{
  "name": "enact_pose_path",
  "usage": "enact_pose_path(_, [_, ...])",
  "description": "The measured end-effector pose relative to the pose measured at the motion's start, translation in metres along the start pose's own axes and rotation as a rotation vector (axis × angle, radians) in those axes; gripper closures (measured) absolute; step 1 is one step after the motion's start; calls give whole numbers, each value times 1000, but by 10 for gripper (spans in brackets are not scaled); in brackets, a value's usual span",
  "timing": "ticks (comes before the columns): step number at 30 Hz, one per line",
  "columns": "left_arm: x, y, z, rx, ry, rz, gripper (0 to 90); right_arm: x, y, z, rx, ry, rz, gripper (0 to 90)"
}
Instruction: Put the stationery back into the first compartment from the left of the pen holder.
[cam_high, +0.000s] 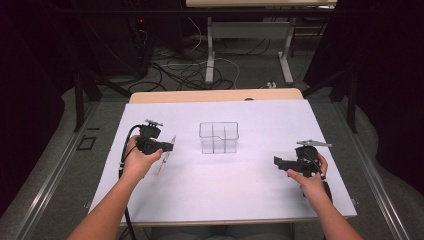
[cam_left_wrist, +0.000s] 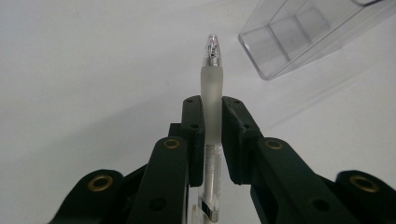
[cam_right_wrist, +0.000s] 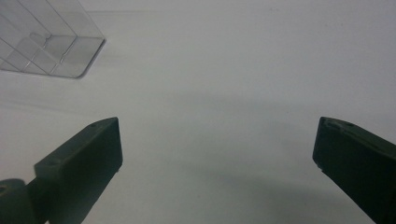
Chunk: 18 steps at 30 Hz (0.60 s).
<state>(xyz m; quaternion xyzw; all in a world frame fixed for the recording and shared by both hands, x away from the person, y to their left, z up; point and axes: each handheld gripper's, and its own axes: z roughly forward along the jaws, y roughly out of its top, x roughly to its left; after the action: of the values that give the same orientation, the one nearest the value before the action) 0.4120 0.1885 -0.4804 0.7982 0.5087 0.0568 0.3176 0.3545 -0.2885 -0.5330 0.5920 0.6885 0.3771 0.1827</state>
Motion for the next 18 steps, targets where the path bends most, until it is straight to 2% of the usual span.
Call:
enact_pose_path(3, [-2, 1, -4, -40, -11, -21, 800, 0, 0, 0, 0, -1, 0, 10])
enact_pose_path(4, [-2, 1, -6, -45, -16, -14, 800, 0, 0, 0, -1, -1, 0, 11])
enact_pose_path(10, [-5, 2, -14, -123, -50, -32, 800, 0, 0, -1, -11, 3, -11, 41])
enact_pose_path(14, [-8, 2, -17, -156, -66, -38, 800, 4, 1, -1, -15, 15, -20, 68])
enact_pose_path(17, [-10, 3, -19, -163, -84, -39, 800, 8, 3, -2, -10, 36, -33, 184])
enact_pose_path(18, [-11, 3, -19, -182, -88, -44, 800, 10, 4, -2, -10, 54, -38, 173])
